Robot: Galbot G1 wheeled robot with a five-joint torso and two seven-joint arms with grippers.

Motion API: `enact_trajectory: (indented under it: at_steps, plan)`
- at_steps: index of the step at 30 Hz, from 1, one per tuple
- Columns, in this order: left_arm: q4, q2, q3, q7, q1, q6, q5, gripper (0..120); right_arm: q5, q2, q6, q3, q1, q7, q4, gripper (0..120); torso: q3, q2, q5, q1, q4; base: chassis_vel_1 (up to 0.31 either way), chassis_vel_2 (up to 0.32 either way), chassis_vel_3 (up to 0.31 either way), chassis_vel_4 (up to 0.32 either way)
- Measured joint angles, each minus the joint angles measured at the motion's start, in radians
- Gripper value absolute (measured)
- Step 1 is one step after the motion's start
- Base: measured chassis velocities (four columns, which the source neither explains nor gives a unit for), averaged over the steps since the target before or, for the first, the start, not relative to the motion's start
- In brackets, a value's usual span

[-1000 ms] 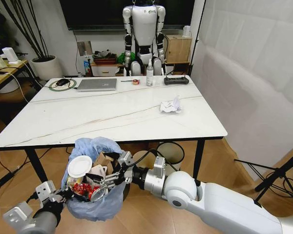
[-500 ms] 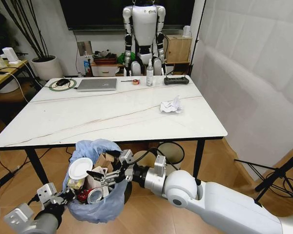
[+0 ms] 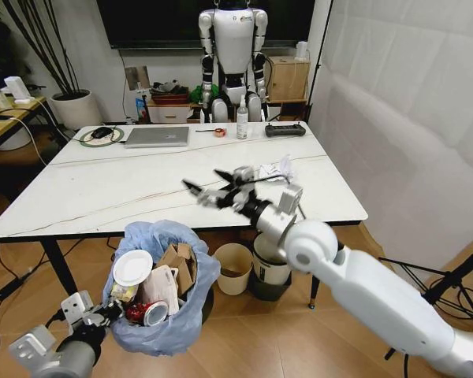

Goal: Pick up the trash bin and place the trash from the table into it.

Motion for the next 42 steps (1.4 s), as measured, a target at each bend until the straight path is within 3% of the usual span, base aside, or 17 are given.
enact_trajectory:
  at_steps: [7,9,12,19,28,42]
  plan:
    - [-0.001,-0.004,0.003,0.003,0.003,0.000,0.011,1,-0.043,0.052,-0.118,0.102,0.050,-0.029,-0.229,100,0.000,0.000,-0.0004,0.000,0.0000,0.000,0.000,0.000,0.000]
    - [-0.007,-0.007,0.001,0.004,0.008,0.000,0.013,1,-0.084,0.096,-0.146,0.125,0.083,-0.064,-0.355,100,0.000,0.000,-0.0002,0.000,-0.0001,0.000,0.000,0.000,0.000]
    - [-0.015,-0.009,-0.004,0.005,0.014,-0.001,0.016,1,-0.131,0.149,-0.139,0.137,0.132,-0.129,-0.507,100,0.000,0.000,-0.0004,0.000,0.0002,0.000,0.000,0.000,0.000]
    - [-0.026,-0.014,-0.009,0.009,0.028,-0.003,0.023,1,-0.183,0.205,-0.095,0.139,0.215,-0.217,-0.721,100,0.000,0.000,-0.0003,0.000,0.0002,0.000,0.000,0.000,0.000]
    - [-0.031,-0.019,-0.009,0.015,0.036,-0.006,0.032,1,-0.276,0.222,-0.061,0.149,0.258,-0.249,-0.887,100,0.000,0.000,-0.0003,0.000,0.0000,0.000,0.000,0.000,0.000]
    - [-0.030,-0.023,-0.006,0.018,0.036,-0.009,0.038,1,-0.288,0.218,-0.050,0.168,0.259,-0.297,-0.972,100,0.000,0.000,-0.0002,0.000,-0.0001,0.000,0.000,0.000,0.000]
